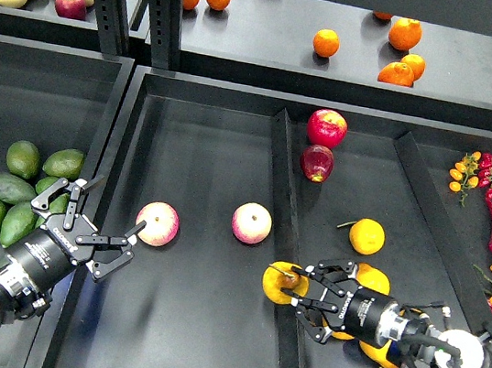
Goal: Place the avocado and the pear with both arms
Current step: 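Carry the pear with the right gripper into the orange bin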
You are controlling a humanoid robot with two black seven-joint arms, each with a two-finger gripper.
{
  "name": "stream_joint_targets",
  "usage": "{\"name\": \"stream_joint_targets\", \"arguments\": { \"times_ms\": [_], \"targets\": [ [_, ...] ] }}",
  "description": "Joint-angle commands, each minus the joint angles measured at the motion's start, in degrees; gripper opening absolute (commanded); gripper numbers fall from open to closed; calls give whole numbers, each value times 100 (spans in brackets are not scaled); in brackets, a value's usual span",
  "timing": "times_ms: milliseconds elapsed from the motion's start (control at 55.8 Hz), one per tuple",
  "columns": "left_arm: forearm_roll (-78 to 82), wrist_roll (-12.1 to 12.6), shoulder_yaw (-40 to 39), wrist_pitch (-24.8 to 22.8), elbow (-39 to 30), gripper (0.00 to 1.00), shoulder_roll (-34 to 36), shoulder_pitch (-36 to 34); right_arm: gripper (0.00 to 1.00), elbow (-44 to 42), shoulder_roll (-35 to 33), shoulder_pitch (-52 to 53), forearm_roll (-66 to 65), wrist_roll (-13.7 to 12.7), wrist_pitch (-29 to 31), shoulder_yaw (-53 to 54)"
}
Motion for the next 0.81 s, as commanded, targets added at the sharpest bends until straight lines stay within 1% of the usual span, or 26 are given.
{"name": "stream_joint_targets", "arguments": {
  "times_ms": [0,143,161,179,322,376,484,788],
  "targets": [
    [0,0,11,0,11,100,0,0,26,250,-436,-74,169,0,-28,-8],
    [0,0,20,0,11,100,0,-9,26,575,-840,-381,195,0,-19,-8],
    [0,0,20,0,11,100,0,0,26,706,-1032,-608,195,0,33,-8],
    [0,0,20,0,11,100,0,0,26,733,-1086,-671,195,0,42,-8],
    [0,0,20,0,3,100,0,0,26,795,-1306,-1023,187,0,130,-8],
    [0,0,20,0,3,100,0,0,26,795,-1385,-1163,178,0,253,-8],
    [0,0,20,0,3,100,0,0,26,751,-1438,-1313,143,0,438,1],
    [0,0,20,0,3,100,0,0,27,435,-1368,-1392,46,0,526,1]
  ]
}}
